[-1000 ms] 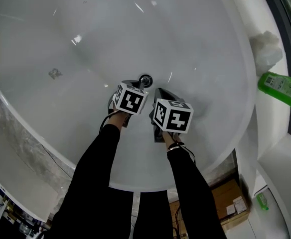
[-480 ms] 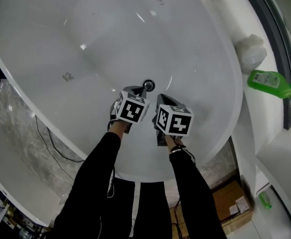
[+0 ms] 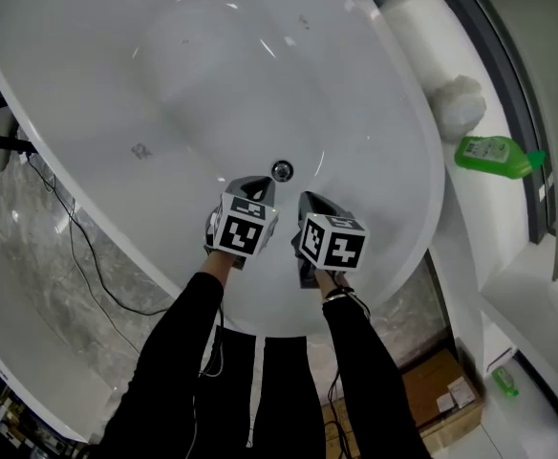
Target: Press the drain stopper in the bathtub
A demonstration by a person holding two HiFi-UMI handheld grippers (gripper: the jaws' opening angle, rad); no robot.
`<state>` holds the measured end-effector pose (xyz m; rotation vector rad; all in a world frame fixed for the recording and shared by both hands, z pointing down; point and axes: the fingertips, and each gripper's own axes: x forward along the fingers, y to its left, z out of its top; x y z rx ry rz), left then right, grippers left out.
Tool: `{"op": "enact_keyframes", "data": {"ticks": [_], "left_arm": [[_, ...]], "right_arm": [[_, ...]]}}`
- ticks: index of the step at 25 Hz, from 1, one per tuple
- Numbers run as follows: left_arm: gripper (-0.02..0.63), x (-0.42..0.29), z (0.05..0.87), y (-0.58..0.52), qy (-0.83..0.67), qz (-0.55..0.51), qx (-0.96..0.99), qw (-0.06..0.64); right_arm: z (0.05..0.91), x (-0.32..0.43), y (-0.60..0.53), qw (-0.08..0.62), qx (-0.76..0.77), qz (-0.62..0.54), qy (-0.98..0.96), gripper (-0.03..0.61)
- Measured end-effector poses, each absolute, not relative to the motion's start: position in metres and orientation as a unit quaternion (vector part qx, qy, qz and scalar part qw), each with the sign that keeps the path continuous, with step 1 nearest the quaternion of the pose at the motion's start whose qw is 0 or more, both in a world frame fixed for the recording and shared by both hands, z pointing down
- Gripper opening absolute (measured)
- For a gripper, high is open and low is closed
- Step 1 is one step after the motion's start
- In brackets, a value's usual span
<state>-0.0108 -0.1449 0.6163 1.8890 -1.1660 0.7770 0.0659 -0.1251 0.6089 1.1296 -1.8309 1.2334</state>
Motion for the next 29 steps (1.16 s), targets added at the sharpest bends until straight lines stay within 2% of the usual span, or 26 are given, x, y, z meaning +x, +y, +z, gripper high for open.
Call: {"op": "enact_keyframes", "data": {"ticks": [29], "left_arm": [[0.005, -0.036, 0.513, -0.099, -0.459, 0.252, 0.777, 0.350]], "right_arm": [[0.539, 0.054, -0.083, 0.316, 0.448, 0.425, -0.720, -0.002]]}}
